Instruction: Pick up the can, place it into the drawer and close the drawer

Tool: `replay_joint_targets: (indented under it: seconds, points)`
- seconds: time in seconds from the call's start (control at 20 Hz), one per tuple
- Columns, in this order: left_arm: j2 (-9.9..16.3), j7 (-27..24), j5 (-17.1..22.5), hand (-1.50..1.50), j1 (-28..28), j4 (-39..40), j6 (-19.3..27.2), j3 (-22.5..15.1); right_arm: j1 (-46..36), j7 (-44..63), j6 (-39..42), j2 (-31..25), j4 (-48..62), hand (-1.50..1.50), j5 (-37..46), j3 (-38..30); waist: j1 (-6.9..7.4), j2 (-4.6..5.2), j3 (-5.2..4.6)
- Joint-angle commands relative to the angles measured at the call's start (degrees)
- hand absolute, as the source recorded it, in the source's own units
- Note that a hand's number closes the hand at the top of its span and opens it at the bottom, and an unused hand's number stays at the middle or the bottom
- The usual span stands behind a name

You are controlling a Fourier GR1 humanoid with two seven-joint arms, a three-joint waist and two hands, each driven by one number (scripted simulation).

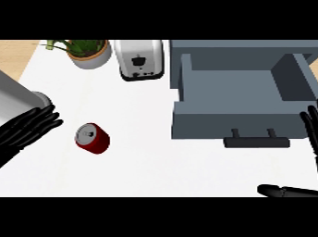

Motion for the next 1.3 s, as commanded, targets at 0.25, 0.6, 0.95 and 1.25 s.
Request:
replay_joint_targets:
  seconds: [0.25, 0.6, 0.95, 1.25]
  points:
    - [-6.42, 0.74, -8.88, -1.5, -7.18, 8.87, -0.98, -1.2, 0.36, -3.56, 2.43, 0.11, 2.54, -1.5, -0.69, -2.58, -0.25, 0.08, -0.01]
    - [-8.29, 0.32, -10.5, -1.5, -6.89, 10.18, -3.46, 1.44, 2.22, -3.15, 4.63, 0.48, 1.65, -1.5, -1.74, -4.32, -0.05, 0.01, 0.0]
    - [-14.52, -6.7, -21.76, -1.5, -3.34, 11.64, -3.04, -0.4, 8.34, -8.45, 8.07, 1.06, 0.72, -1.5, -3.2, -6.65, -0.06, -0.04, 0.0]
    - [-15.97, -16.28, -32.01, -1.5, -7.72, 22.94, -3.85, 0.55, 4.76, -5.74, 8.76, 0.38, 1.87, -1.5, -4.1, -8.16, -0.15, 0.04, -0.01]
